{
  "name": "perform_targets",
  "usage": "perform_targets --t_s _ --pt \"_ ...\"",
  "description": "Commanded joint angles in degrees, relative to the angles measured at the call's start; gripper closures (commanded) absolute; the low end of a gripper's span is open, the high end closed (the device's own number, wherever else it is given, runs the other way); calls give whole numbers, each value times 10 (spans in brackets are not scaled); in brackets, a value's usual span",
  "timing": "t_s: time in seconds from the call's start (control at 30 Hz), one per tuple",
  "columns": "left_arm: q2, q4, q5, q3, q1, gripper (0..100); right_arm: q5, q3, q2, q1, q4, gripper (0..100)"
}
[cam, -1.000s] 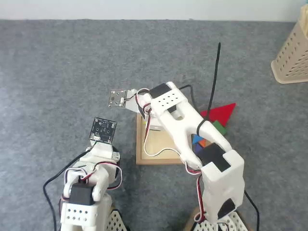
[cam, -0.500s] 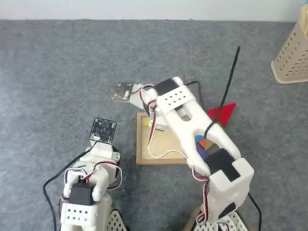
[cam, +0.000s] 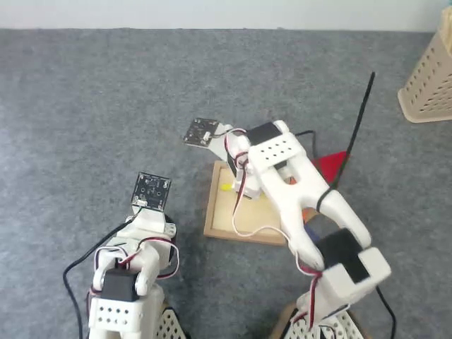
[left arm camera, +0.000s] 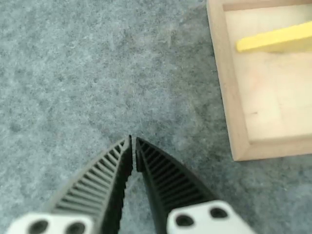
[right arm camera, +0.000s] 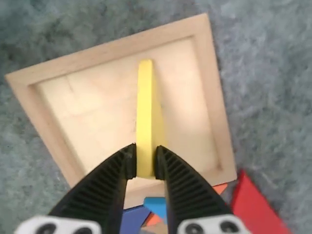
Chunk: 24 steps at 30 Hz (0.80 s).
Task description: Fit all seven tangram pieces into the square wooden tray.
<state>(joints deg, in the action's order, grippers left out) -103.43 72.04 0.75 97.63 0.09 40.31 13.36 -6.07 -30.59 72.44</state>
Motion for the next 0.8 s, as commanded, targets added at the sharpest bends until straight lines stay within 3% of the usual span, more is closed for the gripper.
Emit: perform_targets --t_s 0.0,0.4,0.77 --pt "-12 4 -4 -11 -4 988 -27 21 67 8 0 992" --pt "-12 4 -4 -11 -4 988 -48 83 88 29 -91 992" --pt "-12 4 -4 -11 -4 988 57 -138 -8 95 -24 993"
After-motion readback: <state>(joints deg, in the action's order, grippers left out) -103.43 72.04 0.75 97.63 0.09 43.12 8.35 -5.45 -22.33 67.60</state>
